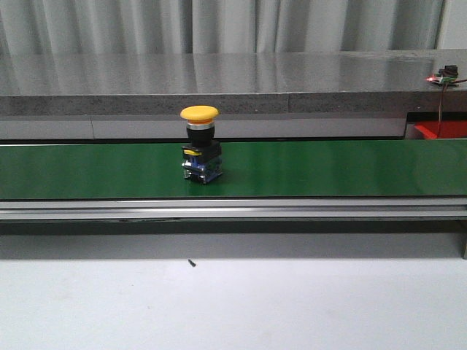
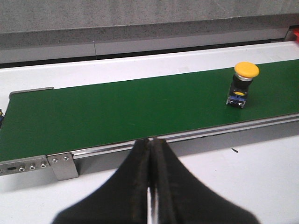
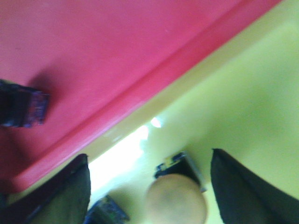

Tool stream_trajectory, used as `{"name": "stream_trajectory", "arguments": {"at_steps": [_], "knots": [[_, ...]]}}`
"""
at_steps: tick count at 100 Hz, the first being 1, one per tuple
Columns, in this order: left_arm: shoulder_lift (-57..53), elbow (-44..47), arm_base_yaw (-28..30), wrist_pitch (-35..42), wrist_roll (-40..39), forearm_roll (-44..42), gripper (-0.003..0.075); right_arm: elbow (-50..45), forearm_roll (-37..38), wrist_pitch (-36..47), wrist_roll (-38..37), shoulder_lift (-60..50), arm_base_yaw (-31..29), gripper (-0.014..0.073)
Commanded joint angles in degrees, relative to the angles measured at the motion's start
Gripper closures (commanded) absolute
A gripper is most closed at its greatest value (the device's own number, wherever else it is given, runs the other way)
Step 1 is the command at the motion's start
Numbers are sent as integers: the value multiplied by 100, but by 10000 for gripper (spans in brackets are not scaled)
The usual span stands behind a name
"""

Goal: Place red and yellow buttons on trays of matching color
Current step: 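Lower the yellow button into the yellow tray and open the right gripper, then move the right gripper onto the second yellow button on the belt and grasp it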

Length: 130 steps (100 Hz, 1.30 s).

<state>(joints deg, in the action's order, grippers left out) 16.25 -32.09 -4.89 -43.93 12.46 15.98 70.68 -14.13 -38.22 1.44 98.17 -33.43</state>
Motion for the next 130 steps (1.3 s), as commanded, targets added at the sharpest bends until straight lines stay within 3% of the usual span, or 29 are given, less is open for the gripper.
{"name": "stream_trajectory", "arguments": {"at_steps": [1,16,48,73,87,102,130], "knots": [[52,-137,-48,397,26,128,740,110,22,151,59,-528,244,99],[52,-137,-48,397,26,128,740,110,223,-5,238,-871,996,146],[52,-137,-48,397,26,128,740,120,223,-439,870,-1033,2971,146],[52,-137,-48,397,26,128,740,120,223,-505,1299,-1033,4140,146],[52,-137,-48,397,26,128,740,120,197,-686,1878,-1033,4598,135],[52,-137,-48,397,26,128,740,120,-223,-921,2543,-1026,4855,-25],[52,-137,-48,397,26,128,740,134,-598,-901,3291,-966,5151,-1]]}}
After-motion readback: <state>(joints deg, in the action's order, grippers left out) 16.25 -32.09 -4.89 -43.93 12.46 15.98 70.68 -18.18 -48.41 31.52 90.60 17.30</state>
